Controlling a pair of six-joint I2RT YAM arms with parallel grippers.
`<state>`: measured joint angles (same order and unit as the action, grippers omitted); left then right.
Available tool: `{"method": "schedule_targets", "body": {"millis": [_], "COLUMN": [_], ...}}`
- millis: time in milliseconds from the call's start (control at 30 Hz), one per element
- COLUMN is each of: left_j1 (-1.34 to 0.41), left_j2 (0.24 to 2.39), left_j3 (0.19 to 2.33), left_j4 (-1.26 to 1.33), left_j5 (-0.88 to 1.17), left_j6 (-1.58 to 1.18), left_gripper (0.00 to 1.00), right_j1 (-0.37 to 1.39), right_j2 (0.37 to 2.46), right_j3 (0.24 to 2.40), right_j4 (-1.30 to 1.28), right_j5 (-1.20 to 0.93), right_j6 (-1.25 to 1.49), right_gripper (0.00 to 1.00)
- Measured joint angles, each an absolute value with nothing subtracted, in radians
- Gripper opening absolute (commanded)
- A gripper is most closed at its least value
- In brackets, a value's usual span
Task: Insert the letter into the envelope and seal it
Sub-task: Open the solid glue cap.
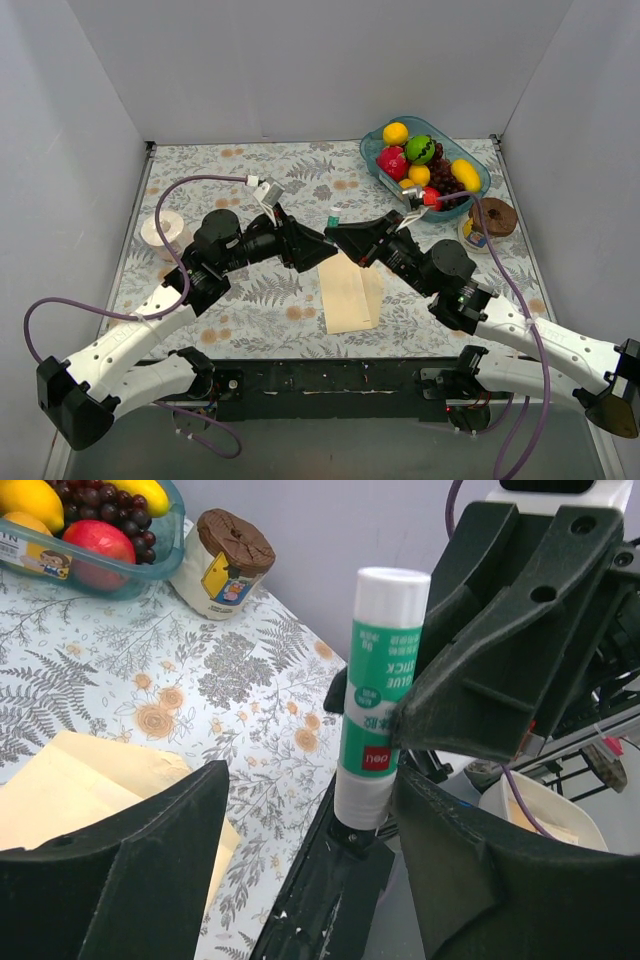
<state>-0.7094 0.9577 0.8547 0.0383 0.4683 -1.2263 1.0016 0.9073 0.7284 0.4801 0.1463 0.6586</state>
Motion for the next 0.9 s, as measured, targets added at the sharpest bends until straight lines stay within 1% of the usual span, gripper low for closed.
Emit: {"method": "schedule_targets", "body": {"millis": [200,333,367,433,467,500,567,600,633,800,900], "left_j1": [-0.71,-0.712,-0.714,-0.717,-0.718,-0.719,-0.722,-0.723,-0.724,-0.724,-0.724], "left_j2": [0.974,0.975,0.974,0.974,0.974,0.974,0.974,0.974,0.974,0.974,0.974], "left_j3": [0.87,0.873,0.873,0.873,0.873,0.873,0.874,0.874,0.873,0.874,0.874], "left_j4": [0.039,0.04,0.042,0.044,0.047,0.048,0.054,0.054,0.054,0.054,0.047], "left_j5": [0.456,0.456,0.457,0.459,0.46,0.463,0.472,0.476,0.479,0.482,0.482], "left_j6": [-1.226,-1.226,-1.226,-1.227,-1.227,-1.227,-1.228,-1.229,-1.228,-1.225,-1.217], "left_gripper": [0.57,0.5,0.45,0.4,0.33,0.29,0.18,0.04,0.0,0.0,0.0], "right_j1": [1.002,1.002,1.002,1.002,1.002,1.001,1.001,1.001,1.0,1.0,1.0], "right_j2": [0.908,0.908,0.908,0.908,0.908,0.91,0.913,0.915,0.917,0.918,0.918], "right_j3": [0.722,0.722,0.722,0.722,0.722,0.722,0.721,0.721,0.721,0.721,0.723], "right_j4": [0.48,0.48,0.48,0.479,0.479,0.479,0.477,0.476,0.476,0.475,0.467], "right_j5": [0.146,0.146,0.146,0.147,0.147,0.147,0.15,0.152,0.153,0.155,0.154], "right_j6": [0.659,0.659,0.659,0.659,0.659,0.659,0.659,0.658,0.66,0.659,0.655], "right_gripper": [0.01,0.01,0.01,0.01,0.01,0.01,0.01,0.01,0.01,0.01,0.11]}}
